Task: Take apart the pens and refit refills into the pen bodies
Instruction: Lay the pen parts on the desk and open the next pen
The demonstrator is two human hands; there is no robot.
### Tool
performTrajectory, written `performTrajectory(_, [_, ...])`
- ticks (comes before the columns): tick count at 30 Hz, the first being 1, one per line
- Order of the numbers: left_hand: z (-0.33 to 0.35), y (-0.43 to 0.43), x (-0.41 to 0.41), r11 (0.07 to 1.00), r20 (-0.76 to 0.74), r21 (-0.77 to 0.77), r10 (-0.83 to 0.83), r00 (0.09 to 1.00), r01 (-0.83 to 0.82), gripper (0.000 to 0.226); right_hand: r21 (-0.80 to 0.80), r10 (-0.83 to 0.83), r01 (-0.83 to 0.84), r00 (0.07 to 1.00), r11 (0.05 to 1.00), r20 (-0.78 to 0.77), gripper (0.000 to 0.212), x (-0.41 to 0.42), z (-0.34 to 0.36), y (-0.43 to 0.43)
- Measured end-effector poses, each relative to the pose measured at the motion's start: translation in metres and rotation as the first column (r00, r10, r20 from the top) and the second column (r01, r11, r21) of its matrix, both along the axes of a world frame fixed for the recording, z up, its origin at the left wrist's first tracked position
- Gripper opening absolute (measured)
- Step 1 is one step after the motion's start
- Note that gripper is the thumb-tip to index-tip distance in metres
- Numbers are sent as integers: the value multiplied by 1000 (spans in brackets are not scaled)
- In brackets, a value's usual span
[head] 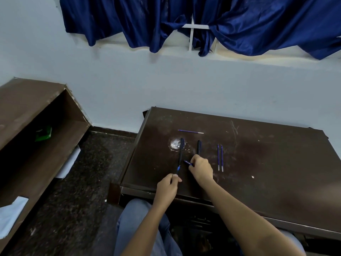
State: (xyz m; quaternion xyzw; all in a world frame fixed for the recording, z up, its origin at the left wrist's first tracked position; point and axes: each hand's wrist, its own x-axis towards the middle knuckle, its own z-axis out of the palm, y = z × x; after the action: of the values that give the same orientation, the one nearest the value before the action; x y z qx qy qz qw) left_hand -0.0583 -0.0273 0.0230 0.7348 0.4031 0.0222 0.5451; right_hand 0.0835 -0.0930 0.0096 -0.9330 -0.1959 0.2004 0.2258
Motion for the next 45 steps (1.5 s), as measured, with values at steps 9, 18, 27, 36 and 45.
performTrajectory(9, [2,3,4,1000,-20,8,16,1000,-16,31,-91,78,-69,992,993,103,26,-5,-10,3])
performTrajectory(18, [17,-1,3,998,33,36,-61,998,60,22,434,182,-18,922,901,-341,63,-23,32,-1])
performTrajectory(27, [39,-9,-2,973,63,207,-120,991,105,29,363,235,-108,915,926,-328,58,-27,46,-7])
performTrajectory(36, [64,-17,-10,950,140,-297,-57,988,97,34,451,396,-218,850,865,-347,47,-27,70,-31])
performTrajectory(45, [82,-15,-16,838,235,-526,-20,972,144,37,571,467,-220,820,791,-331,33,-33,84,-41])
